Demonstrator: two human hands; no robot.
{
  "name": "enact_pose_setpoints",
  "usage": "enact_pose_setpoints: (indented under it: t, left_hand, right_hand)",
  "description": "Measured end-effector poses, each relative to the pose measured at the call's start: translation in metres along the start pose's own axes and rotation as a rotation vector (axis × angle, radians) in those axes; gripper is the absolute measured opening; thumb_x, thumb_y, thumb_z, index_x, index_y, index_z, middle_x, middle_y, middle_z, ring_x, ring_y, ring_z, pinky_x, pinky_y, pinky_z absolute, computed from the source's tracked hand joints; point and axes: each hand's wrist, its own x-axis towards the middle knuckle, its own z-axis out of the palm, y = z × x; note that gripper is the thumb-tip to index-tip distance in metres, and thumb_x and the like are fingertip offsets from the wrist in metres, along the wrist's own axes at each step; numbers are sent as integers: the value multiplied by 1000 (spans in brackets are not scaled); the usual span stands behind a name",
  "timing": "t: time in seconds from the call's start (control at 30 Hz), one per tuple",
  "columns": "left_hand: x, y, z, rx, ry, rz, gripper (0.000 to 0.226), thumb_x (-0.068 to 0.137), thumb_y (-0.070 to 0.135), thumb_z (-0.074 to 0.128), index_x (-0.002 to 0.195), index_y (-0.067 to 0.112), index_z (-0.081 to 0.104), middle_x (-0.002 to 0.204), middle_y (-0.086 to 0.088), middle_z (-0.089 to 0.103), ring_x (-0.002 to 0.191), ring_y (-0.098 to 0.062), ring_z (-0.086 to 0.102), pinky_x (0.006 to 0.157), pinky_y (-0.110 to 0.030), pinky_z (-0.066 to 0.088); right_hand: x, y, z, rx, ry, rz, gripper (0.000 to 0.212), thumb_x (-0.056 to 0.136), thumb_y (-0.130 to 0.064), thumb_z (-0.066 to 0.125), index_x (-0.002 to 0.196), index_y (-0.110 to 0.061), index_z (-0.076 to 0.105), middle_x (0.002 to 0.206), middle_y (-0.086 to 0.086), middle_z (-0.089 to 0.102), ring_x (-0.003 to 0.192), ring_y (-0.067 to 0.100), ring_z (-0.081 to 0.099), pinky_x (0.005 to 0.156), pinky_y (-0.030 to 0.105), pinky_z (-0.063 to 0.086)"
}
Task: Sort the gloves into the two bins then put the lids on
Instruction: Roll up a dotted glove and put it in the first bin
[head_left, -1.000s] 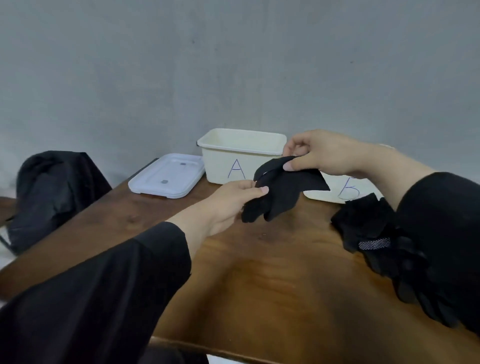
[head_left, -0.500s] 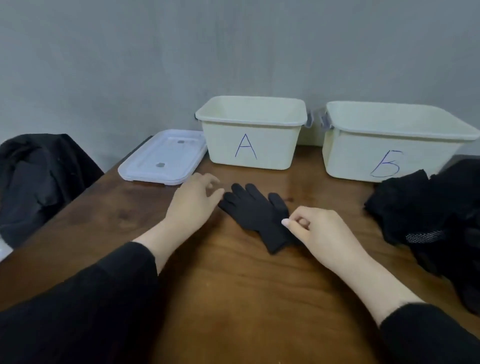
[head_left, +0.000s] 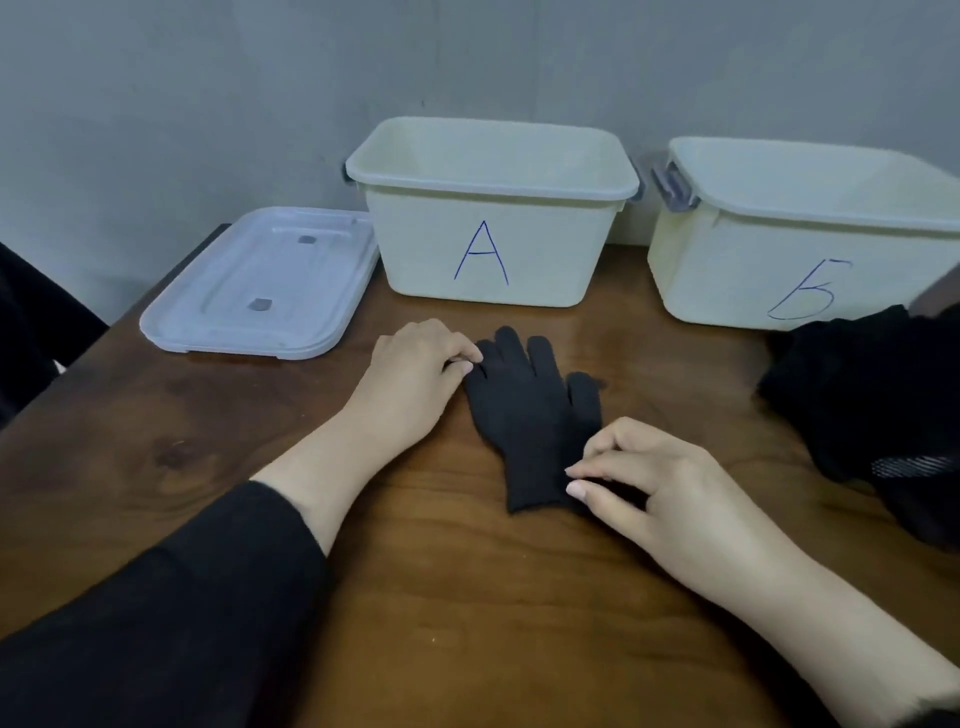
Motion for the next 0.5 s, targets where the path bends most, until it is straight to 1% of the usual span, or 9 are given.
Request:
enact_pose_setpoints:
  t: [0.07, 0.13, 0.2, 0.27, 0.33, 0.4, 0.43, 0.47, 0.5]
  left_hand:
    - [10, -2, 2, 23, 51, 5, 23, 100, 18, 54, 114, 29, 69, 114, 6, 59, 112, -18, 51, 99, -39, 37]
    - [12, -1, 2, 29, 114, 8, 26, 99, 15, 54, 118, 26, 67, 119, 4, 57, 115, -17, 49, 98, -33, 33]
    - [6, 3, -2, -28, 152, 66, 21, 98, 18, 56, 115, 25, 68, 113, 7, 57, 109, -13, 50, 96, -32, 36]
    - [-6, 12, -8, -97, 101, 188, 16, 97, 28, 58, 109, 26, 69, 102, 13, 57, 95, -4, 51, 90, -28, 41]
    - [-17, 26, -10, -135, -34, 297, 19, 97, 37, 55, 102, 27, 71, 95, 17, 58, 89, -2, 52, 83, -21, 41]
    - [-23, 41, -5, -101, -158, 360, 30, 97, 47, 48, 95, 29, 72, 90, 15, 59, 87, -5, 54, 83, -26, 43]
    - [-24, 45, -1, -60, -187, 378, 36, 97, 51, 45, 92, 29, 73, 87, 14, 59, 84, -7, 53, 82, -29, 44]
    - [-23, 49, 3, -6, -189, 389, 42, 97, 54, 40, 87, 29, 72, 83, 13, 59, 81, -8, 52, 80, -33, 45]
    - [-22, 51, 5, 61, -157, 397, 49, 98, 56, 35, 81, 27, 71, 78, 12, 57, 76, -9, 51, 76, -35, 46]
  right_hand:
    - [0, -5, 5, -54, -7, -52, 35, 94, -49, 54, 112, -29, 76, 103, -23, 57, 100, 0, 58, 90, 12, 44]
    - [0, -9, 8, -77, 8, -78, 33, 96, -48, 54, 112, -29, 76, 104, -23, 56, 101, 3, 56, 92, 18, 46]
    - [1, -11, 9, -95, 36, -74, 32, 97, -47, 54, 112, -29, 76, 107, -22, 54, 104, 4, 54, 93, 21, 46]
    - [2, -12, 8, -100, 82, -44, 30, 97, -45, 54, 110, -29, 77, 110, -20, 55, 106, 5, 53, 94, 25, 46]
    - [3, -8, 7, -117, 96, -27, 30, 98, -43, 53, 109, -28, 77, 112, -19, 58, 107, 4, 54, 95, 28, 46]
    - [2, -4, 6, -130, 71, -25, 32, 100, -42, 51, 111, -27, 77, 115, -20, 60, 109, 1, 54, 99, 28, 44]
    - [1, -2, 6, -123, 74, -20, 32, 100, -41, 50, 111, -26, 76, 117, -19, 62, 110, 0, 55, 100, 26, 43]
    - [0, -1, 4, -103, 90, -9, 31, 101, -39, 51, 110, -24, 77, 117, -18, 64, 110, -1, 56, 100, 23, 43]
    - [-2, 0, 2, -69, 114, 11, 29, 102, -37, 52, 109, -22, 77, 115, -17, 65, 109, -1, 57, 99, 22, 44]
